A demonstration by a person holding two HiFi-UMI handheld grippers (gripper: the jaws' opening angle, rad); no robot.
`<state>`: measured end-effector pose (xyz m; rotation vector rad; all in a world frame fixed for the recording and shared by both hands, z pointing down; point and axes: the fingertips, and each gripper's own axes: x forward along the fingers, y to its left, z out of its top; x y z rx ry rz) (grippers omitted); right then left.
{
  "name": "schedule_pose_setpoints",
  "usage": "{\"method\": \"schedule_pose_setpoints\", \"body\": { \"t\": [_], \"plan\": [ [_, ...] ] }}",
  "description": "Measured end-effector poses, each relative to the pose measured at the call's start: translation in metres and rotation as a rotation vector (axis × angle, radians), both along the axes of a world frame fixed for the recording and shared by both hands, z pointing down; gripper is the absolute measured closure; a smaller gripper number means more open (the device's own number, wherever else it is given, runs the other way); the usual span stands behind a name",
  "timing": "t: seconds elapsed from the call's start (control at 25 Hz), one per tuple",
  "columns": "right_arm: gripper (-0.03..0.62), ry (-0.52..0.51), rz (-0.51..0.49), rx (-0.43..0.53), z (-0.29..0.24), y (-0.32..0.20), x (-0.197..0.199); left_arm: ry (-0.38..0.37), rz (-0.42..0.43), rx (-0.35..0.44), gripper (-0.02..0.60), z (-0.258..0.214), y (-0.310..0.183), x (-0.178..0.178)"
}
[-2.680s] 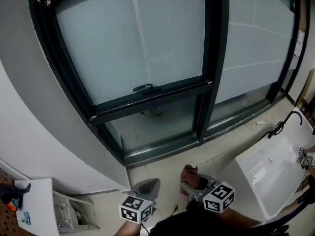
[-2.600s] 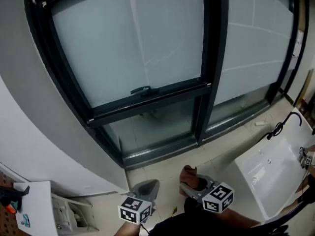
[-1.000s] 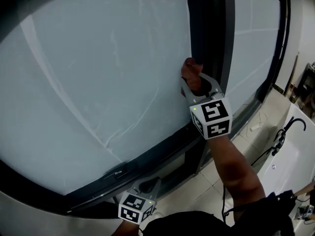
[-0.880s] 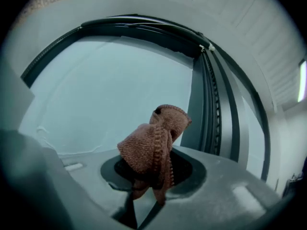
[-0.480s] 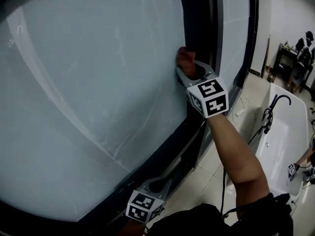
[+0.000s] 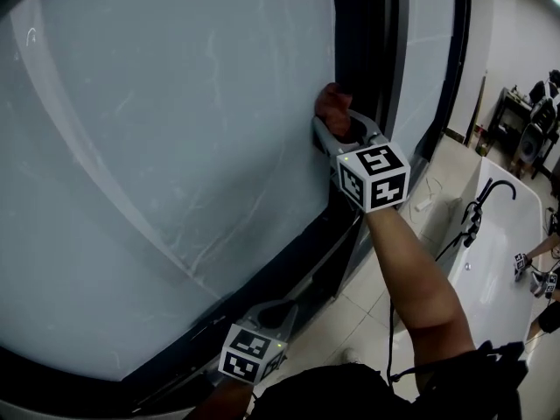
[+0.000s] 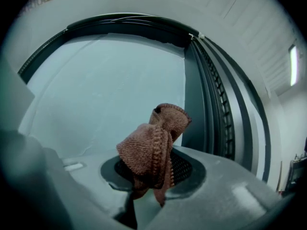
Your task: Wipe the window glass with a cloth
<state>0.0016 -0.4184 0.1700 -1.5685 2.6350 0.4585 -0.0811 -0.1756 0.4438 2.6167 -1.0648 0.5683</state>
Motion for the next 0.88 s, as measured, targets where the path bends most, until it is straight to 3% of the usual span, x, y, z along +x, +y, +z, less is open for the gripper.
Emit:
{"method": "schedule_pose_setpoints", "body": {
  "t": [0.48, 0.88],
  "plan": [
    [0.488, 0.108, -0.044, 0.007, 0.043, 0.005, -0.005, 0.020, -0.097, 0.013, 0.565, 0.001, -0.021, 0.034],
    [0.488, 0.088, -0.054, -0.032, 0.094, 0.002, -0.003, -0.028, -0.127, -0.022, 0.565, 0.015, -0.023, 0.027]
  ]
}}
